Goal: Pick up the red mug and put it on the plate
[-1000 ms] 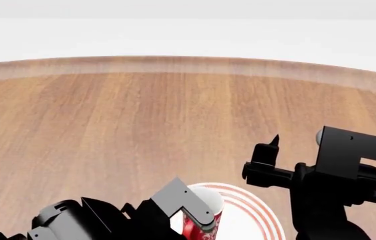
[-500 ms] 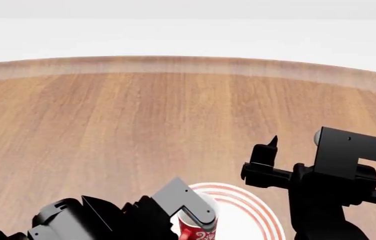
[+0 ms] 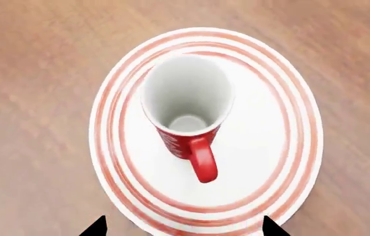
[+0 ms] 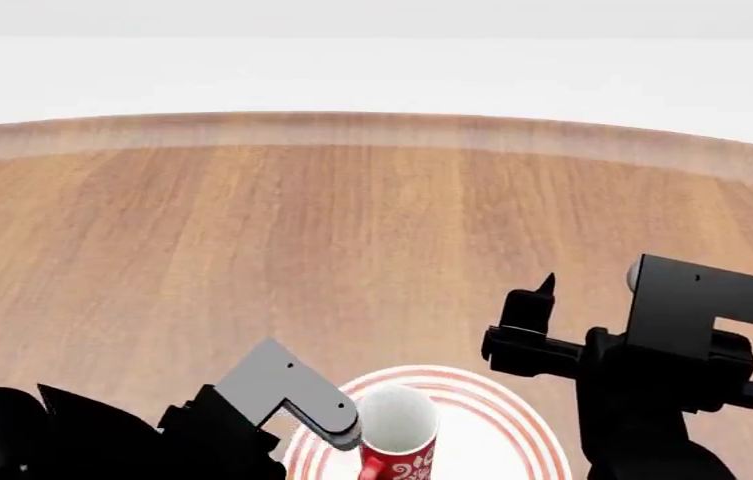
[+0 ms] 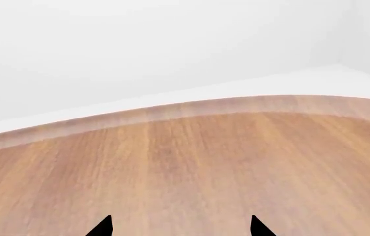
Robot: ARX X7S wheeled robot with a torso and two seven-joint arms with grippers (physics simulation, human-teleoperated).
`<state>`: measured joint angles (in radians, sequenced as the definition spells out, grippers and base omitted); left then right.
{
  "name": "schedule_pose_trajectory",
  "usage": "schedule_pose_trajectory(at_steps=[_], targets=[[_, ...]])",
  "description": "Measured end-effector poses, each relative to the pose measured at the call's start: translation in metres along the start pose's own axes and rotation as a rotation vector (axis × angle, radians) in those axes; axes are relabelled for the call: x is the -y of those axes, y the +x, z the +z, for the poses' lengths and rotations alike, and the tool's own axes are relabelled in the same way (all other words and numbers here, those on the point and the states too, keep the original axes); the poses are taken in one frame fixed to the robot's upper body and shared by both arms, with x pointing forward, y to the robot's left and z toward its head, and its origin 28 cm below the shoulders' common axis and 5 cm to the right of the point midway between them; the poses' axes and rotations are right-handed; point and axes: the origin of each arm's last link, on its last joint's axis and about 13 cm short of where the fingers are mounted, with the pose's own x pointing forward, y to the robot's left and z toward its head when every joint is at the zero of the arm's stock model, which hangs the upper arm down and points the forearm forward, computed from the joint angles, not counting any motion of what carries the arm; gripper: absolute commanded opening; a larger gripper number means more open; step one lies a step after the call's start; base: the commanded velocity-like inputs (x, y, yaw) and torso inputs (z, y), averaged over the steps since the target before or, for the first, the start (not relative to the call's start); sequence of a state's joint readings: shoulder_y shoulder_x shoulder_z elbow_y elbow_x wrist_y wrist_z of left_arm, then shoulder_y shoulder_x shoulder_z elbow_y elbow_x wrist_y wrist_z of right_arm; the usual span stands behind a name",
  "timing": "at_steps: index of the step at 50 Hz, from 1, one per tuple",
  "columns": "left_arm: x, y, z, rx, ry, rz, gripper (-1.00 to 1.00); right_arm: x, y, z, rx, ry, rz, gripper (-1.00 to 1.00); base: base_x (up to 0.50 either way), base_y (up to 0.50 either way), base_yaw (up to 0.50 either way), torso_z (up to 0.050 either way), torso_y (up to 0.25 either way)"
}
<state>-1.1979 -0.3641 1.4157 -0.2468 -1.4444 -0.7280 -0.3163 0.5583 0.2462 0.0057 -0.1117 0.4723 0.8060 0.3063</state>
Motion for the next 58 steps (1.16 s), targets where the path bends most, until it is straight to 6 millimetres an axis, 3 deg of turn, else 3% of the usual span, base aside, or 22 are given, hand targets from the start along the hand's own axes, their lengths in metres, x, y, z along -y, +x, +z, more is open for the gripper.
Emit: schedule_pose_trajectory(at_steps=[9,15,33,45,58], targets=[[-0.002,-0.055,-0.018,0.147,-0.061,-0.070,1.00,-0.002,0.000,-0.001,-0.002,-0.003,0.004,1.00,0.00,0.00,0.00,0.000,0.000],[-0.006,-0.072,-0.029,0.305,-0.114,0.017,1.00,-0.004,0.000,-0.001,-0.001,-0.008,0.011,1.00,0.00,0.00,0.00,0.000,0.000],[-0.012,-0.081,-0.033,0.716,-0.209,0.386,1.00,-0.011,-0.013,0.007,0.160,-0.068,0.074,1.00,0.00,0.00,0.00,0.000,0.000],[-0.009,-0.079,-0.033,0.851,-0.227,0.573,1.00,-0.018,-0.031,0.015,0.344,-0.145,0.094,1.00,0.00,0.00,0.00,0.000,0.000],[-0.009,-0.080,-0.033,0.924,-0.257,0.642,1.00,-0.022,-0.048,0.024,0.490,-0.180,0.102,1.00,0.00,0.00,0.00,0.000,0.000]])
